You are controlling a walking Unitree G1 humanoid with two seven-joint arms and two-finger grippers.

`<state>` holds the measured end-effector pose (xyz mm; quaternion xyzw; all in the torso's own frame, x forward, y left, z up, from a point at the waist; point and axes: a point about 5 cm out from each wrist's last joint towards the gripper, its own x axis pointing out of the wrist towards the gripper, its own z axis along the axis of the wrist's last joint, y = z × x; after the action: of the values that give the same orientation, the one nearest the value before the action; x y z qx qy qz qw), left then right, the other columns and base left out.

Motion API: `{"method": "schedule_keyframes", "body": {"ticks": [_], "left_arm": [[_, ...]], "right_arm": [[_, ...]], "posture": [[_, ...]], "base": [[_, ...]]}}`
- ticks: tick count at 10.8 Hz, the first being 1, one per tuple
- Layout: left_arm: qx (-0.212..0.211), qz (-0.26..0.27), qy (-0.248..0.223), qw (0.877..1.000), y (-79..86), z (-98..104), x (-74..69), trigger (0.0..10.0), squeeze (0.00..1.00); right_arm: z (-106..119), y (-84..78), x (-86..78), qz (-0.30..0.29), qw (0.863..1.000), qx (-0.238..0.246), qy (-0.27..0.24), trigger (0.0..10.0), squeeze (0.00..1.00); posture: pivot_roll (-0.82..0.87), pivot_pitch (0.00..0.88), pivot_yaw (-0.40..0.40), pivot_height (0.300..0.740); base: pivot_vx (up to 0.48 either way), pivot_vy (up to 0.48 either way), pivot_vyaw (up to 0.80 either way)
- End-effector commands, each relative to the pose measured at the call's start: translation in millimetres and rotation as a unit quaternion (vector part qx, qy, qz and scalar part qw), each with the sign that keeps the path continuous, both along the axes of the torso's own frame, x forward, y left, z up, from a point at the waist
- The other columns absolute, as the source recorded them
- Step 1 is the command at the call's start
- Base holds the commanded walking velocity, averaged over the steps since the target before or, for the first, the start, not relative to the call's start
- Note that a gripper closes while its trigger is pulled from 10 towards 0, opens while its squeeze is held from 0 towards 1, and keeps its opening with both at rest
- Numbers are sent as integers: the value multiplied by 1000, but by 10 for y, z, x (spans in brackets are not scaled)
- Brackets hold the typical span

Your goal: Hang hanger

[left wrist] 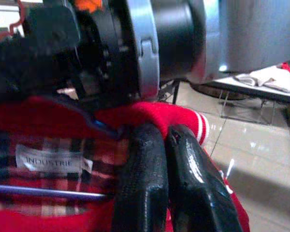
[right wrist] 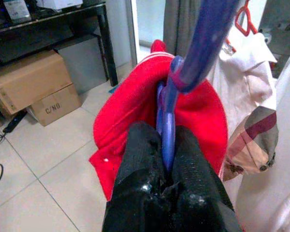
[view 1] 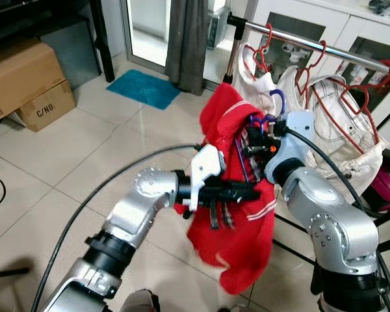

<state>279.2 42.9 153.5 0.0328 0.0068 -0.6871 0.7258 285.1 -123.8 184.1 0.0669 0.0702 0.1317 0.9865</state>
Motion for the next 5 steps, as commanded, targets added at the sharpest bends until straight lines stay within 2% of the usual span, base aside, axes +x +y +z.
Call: {"method": "schedule_keyframes", "body": {"ticks": [1, 5], "left_arm": [[-14, 1, -9, 1000, 3, 65, -25, 0, 0], [-51, 41, -46, 997, 178, 410, 51, 0, 0]], "right_arm": [[-10, -53, 0, -11, 1000, -12, -2, 10000, 0], [-114, -99, -43, -18, 999, -21, 16, 10000, 0]], "posture": [[3, 61, -94, 740], [-4, 64, -90, 740]], "base": [[0, 0, 0], [0, 0, 0]]}}
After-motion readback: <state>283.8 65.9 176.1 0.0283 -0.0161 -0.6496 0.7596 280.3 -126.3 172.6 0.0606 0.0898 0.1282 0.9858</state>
